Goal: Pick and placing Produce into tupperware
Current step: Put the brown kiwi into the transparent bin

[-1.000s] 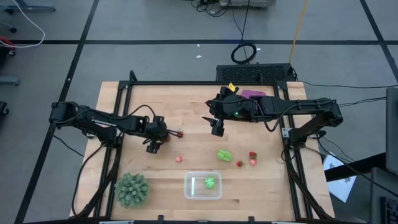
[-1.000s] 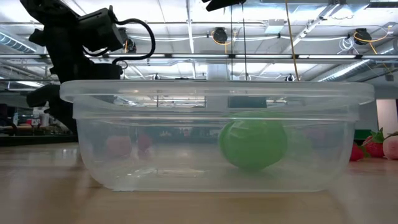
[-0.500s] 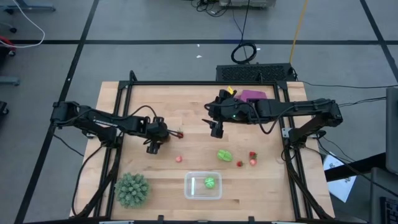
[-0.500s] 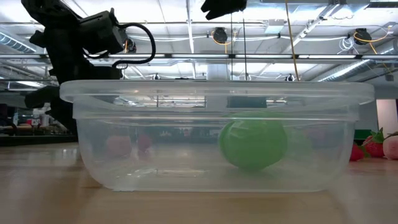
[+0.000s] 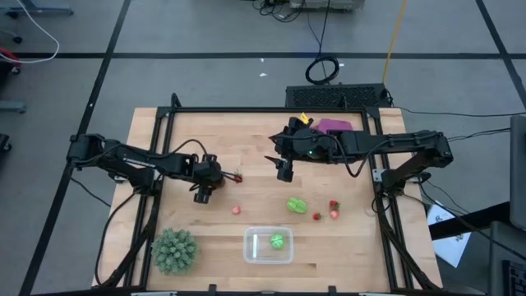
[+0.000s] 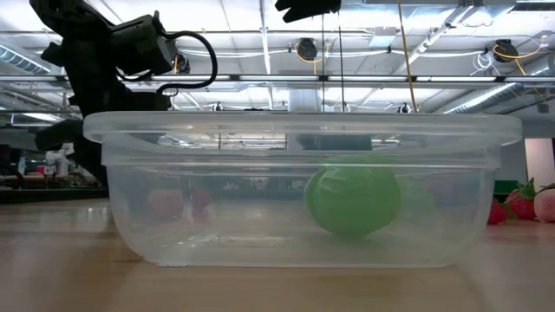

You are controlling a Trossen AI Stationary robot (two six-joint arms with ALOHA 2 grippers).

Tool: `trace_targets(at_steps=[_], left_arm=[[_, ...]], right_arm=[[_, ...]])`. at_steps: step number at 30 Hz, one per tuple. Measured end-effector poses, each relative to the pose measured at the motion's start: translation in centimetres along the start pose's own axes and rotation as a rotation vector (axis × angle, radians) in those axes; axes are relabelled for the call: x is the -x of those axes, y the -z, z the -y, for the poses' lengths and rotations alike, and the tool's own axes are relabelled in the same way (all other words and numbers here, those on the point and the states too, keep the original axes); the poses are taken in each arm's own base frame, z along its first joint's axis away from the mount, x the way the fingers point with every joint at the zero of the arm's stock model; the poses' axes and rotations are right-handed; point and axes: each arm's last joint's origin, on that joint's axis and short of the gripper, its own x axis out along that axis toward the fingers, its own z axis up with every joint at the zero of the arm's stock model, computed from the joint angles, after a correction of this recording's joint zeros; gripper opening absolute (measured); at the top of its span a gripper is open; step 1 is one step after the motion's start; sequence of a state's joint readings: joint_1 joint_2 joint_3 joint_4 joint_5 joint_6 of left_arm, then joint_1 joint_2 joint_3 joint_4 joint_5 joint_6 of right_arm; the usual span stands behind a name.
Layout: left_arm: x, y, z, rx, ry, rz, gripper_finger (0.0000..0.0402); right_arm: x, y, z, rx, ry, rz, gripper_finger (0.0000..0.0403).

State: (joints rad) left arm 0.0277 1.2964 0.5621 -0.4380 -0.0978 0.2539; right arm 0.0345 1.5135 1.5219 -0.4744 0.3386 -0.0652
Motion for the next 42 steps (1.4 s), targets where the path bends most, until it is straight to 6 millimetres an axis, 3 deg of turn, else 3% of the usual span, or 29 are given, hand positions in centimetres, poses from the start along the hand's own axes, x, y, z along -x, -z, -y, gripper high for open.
trace_targets(at_steps=[17, 27, 35, 42], left_arm=[[0.4, -0.6, -0.1, -0.005, -0.01, 0.013, 0.0244], [4.4, -4.7, 0.8, -0.089, -0.036, 0.052, 0.0244], [7.4, -7.7, 3.2, -0.144, 0.002, 0.191, 0.0244], [7.2, -10.8, 5.5, -0.196, 0.039, 0.231, 0.0244]], right_arm=[[0.0, -0.5, 0.0, 0.001, 0.004, 0.05, 0.0267], [-0.1, -0.5, 0.4, 0.057, 0.017, 0.051, 0.0267], [1.2, -1.6, 2.9, 0.045, 0.089, 0.149, 0.0267], [2.9, -2.2, 4.7, 0.0, 0.128, 0.219, 0.0267]])
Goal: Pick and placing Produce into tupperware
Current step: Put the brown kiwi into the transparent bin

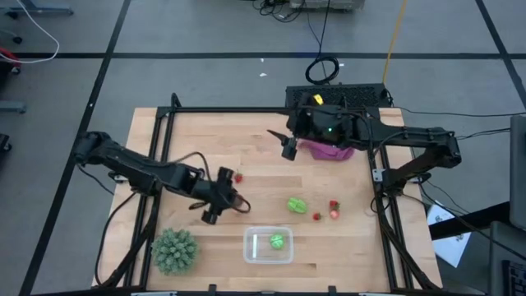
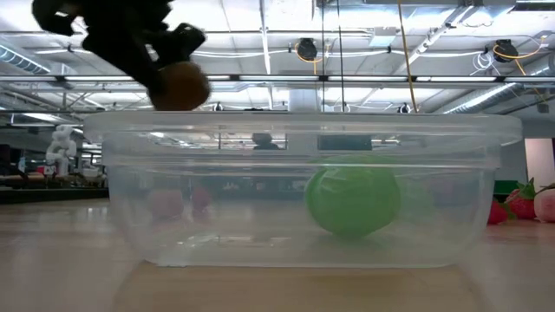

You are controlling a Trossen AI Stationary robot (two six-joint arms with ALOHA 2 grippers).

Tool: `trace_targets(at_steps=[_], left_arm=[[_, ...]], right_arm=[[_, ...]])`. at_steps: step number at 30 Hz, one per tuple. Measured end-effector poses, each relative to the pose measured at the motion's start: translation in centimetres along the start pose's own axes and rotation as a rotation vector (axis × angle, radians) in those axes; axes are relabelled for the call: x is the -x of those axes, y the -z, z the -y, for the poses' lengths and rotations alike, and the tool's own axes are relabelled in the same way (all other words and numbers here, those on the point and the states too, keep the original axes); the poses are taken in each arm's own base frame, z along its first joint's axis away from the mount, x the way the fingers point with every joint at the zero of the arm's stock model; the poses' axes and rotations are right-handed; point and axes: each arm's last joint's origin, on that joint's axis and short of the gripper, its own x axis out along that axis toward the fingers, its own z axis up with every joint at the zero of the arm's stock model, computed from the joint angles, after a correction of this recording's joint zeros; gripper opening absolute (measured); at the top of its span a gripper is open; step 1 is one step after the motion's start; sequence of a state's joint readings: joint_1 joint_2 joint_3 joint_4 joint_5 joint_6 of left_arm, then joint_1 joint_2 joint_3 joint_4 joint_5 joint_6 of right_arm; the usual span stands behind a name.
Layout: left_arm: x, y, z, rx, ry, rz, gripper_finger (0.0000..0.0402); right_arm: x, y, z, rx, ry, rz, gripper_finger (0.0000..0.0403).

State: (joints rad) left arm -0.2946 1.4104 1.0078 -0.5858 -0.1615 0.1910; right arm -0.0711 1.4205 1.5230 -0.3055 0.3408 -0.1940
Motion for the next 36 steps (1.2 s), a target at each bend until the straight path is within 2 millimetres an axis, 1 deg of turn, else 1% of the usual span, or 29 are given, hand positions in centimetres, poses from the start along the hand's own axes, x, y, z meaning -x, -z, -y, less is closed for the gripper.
trace_targets(at_steps=[3, 5, 7, 11, 16, 21, 24, 29, 33, 36], left_arm=[[-1.5, -1.2, 0.6, -0.064, 0.02, -0.058, 0.0244], [-2.4, -2.7, 0.6, -0.087, 0.019, -0.05, 0.0244], [-3.2, -3.5, 0.6, -0.106, 0.03, -0.104, 0.0244], [-4.3, -5.5, 0.5, -0.11, 0.041, -0.146, 0.0244], [-4.5, -8.0, 1.5, -0.132, 0.061, -0.123, 0.0244], [-4.0, -9.9, 2.6, -0.11, 0.073, -0.075, 0.0244], [-3.8, -10.5, 3.5, -0.084, 0.091, -0.071, 0.0244], [-3.2, -11.4, 4.7, -0.038, 0.143, -0.005, 0.0244], [-3.1, -11.7, 5.4, -0.007, 0.159, 0.025, 0.0244], [-3.7, -11.8, 5.9, 0.012, 0.176, 0.029, 0.0244]], right_arm=[[0.2, 0.0, 0.2, -0.003, 0.002, 0.0, 0.0267], [0.6, -0.1, 0.3, -0.001, 0.001, 0.002, 0.0267], [0.7, -0.2, 0.4, 0.002, 0.004, 0.01, 0.0267], [1.3, -0.4, 1.2, 0.0, 0.027, 0.023, 0.0267], [2.8, -1.0, 2.8, -0.014, 0.069, 0.063, 0.0267], [3.6, -1.0, 3.7, -0.065, 0.089, 0.065, 0.0267], [3.8, -1.2, 3.8, -0.087, 0.088, 0.079, 0.0267], [3.6, -1.1, 3.6, -0.118, 0.08, 0.069, 0.0267], [3.4, -0.9, 3.5, -0.146, 0.076, 0.055, 0.0267], [3.4, -0.9, 3.5, -0.163, 0.076, 0.06, 0.0267]])
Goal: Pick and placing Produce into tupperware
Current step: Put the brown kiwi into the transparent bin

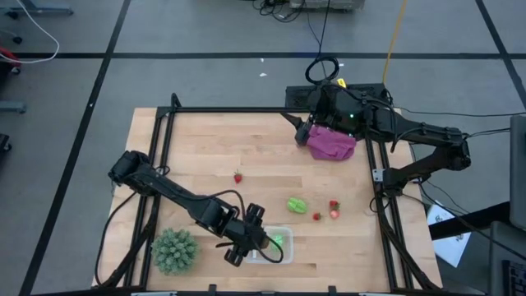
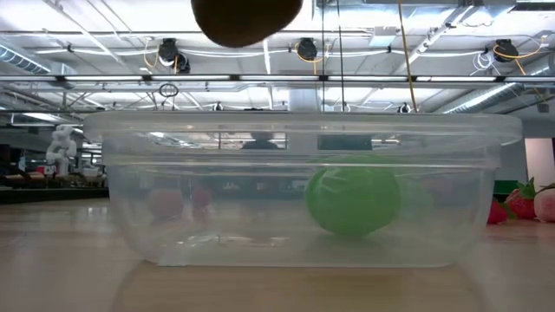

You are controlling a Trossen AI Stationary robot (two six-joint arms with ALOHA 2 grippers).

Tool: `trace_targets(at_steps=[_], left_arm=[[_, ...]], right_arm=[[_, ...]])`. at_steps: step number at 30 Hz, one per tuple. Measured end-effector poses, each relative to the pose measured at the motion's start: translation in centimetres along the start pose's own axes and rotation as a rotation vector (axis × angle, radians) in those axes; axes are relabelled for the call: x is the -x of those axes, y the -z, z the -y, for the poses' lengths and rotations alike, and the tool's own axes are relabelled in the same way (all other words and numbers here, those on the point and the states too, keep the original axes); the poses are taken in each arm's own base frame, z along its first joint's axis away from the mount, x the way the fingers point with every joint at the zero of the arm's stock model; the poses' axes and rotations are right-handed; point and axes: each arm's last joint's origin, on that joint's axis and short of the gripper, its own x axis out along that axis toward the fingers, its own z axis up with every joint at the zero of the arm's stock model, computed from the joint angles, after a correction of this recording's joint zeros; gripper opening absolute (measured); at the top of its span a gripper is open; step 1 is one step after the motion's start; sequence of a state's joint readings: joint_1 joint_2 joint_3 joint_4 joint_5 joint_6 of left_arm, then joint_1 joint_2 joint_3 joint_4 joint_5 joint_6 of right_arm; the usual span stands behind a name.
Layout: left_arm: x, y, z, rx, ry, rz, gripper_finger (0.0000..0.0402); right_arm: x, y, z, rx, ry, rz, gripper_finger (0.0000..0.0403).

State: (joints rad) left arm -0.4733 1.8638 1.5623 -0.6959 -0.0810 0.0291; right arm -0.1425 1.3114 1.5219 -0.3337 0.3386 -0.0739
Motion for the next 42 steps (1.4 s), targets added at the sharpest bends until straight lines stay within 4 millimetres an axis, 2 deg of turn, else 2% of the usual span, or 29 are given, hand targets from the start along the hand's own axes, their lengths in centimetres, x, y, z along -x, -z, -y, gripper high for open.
trace_targets(at_steps=[8, 21, 35, 42], left_arm=[[-4.2, 1.2, 0.6, -0.01, 0.052, -0.124, 0.0244], [-7.2, 1.9, -1.1, 0.053, 0.093, -0.159, 0.0244], [-7.2, 1.8, -1.1, 0.054, 0.087, -0.152, 0.0244], [-8.1, 2.1, -1.0, 0.066, 0.087, -0.17, 0.0255]], right_arm=[[0.0, 0.1, 0.0, -0.006, -0.002, -0.014, 0.0267], [0.0, 0.2, 0.0, -0.055, -0.004, -0.019, 0.0267], [0.2, 0.2, -0.8, -0.047, -0.031, -0.018, 0.0267], [0.2, 0.2, -0.8, -0.049, -0.032, -0.018, 0.0267]])
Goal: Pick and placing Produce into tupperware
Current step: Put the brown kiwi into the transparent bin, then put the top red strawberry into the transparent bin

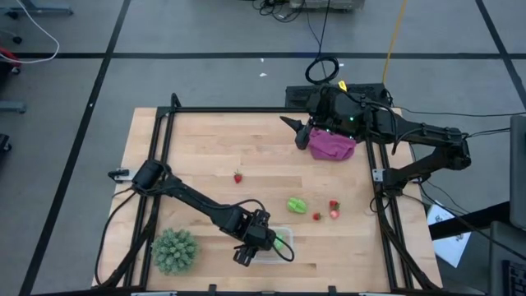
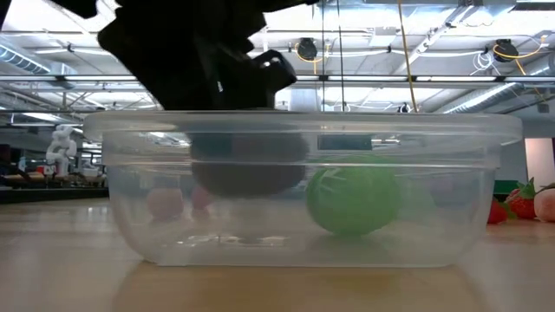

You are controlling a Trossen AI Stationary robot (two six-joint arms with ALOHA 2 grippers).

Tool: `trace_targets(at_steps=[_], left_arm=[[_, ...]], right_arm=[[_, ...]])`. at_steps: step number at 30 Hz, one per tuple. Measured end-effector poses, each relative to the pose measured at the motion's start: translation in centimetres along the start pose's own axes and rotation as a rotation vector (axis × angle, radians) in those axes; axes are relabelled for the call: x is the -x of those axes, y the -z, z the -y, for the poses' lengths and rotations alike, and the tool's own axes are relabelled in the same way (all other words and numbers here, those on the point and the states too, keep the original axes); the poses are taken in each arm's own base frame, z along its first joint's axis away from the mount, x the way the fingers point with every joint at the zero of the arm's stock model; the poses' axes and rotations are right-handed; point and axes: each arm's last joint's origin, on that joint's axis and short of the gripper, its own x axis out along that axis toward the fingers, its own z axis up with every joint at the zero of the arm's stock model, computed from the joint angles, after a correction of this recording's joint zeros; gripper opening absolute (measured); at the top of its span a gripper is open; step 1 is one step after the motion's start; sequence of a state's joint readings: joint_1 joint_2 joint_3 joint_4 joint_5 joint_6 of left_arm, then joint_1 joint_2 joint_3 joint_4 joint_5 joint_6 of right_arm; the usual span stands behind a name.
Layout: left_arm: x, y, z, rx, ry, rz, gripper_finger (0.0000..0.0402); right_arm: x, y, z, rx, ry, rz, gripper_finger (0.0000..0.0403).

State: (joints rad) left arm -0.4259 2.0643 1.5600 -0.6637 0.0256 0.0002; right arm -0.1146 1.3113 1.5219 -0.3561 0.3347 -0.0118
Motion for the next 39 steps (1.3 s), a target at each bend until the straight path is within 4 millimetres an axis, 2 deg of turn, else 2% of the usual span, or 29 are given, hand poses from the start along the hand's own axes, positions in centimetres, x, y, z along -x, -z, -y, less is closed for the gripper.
trace_targets(at_steps=[29, 34, 39], left_arm=[[-0.1, 0.0, 0.0, 0.005, 0.0, 0.002, 0.0264], [1.0, -0.7, 0.2, -0.005, 0.001, 0.018, 0.0265], [3.5, -2.2, 0.7, -0.039, -0.002, 0.007, 0.0264]], right_arm=[[0.0, 0.0, 0.0, -0.001, 0.0, 0.0, 0.0267], [0.0, 0.0, 0.0, -0.001, -0.001, 0.0, 0.0267], [0.0, 0.0, 0.0, -0.033, -0.001, 0.0, 0.0267]])
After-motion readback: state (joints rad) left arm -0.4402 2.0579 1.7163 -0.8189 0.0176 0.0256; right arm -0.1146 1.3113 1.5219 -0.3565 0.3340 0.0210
